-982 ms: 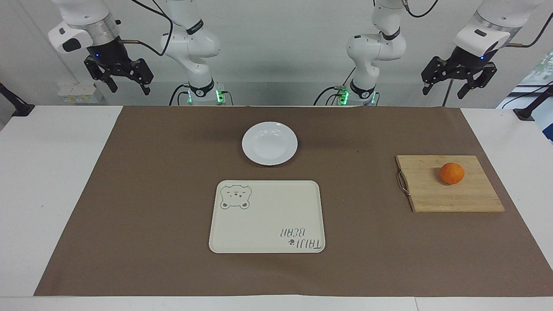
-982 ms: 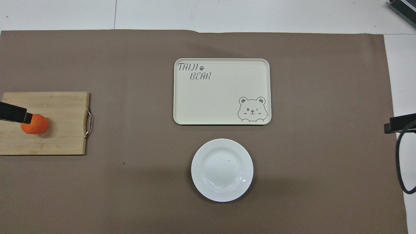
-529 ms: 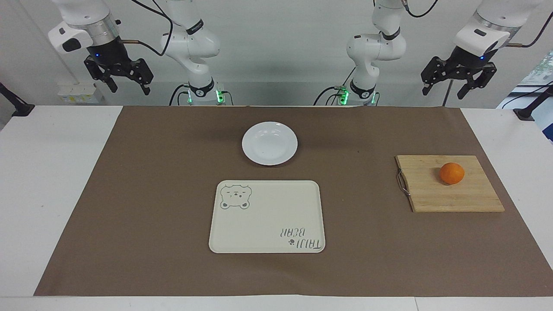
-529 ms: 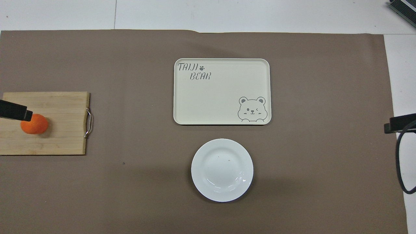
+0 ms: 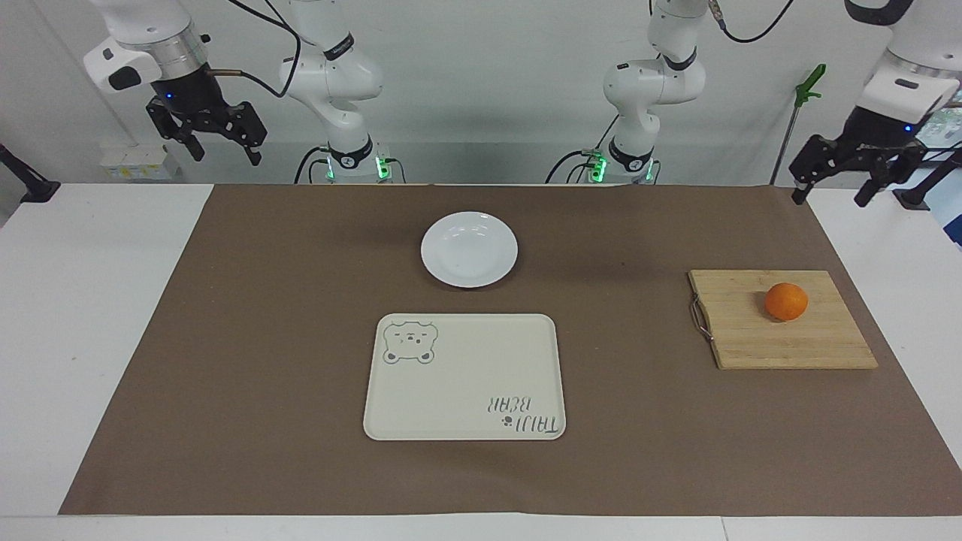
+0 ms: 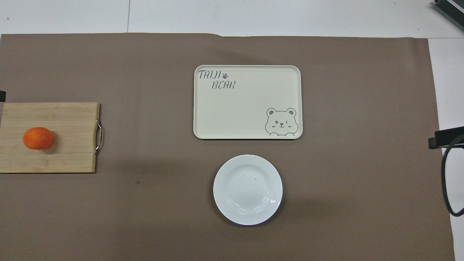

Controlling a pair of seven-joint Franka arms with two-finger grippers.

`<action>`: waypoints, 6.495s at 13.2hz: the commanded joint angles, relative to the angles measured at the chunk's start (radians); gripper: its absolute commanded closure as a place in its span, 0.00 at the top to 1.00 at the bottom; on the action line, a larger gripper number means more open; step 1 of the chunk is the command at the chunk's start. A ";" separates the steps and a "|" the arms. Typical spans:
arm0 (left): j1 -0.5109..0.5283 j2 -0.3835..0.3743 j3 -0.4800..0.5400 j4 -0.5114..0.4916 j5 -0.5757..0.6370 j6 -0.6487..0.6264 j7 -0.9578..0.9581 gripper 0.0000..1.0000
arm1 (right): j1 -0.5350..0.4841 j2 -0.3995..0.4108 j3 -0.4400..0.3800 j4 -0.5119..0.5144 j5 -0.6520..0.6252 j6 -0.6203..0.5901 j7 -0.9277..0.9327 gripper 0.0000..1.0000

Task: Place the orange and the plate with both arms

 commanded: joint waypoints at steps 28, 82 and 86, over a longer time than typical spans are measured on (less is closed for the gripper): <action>-0.072 0.007 -0.023 -0.559 -0.026 0.430 0.251 0.00 | -0.008 0.012 0.004 0.018 0.009 -0.002 -0.007 1.00; -0.075 -0.106 -0.003 0.037 0.031 -0.257 0.146 1.00 | -0.008 0.012 0.004 0.018 0.009 -0.002 -0.007 1.00; -0.080 -0.106 -0.006 0.035 0.031 -0.255 0.146 1.00 | -0.008 0.012 0.004 0.017 0.009 -0.002 -0.007 1.00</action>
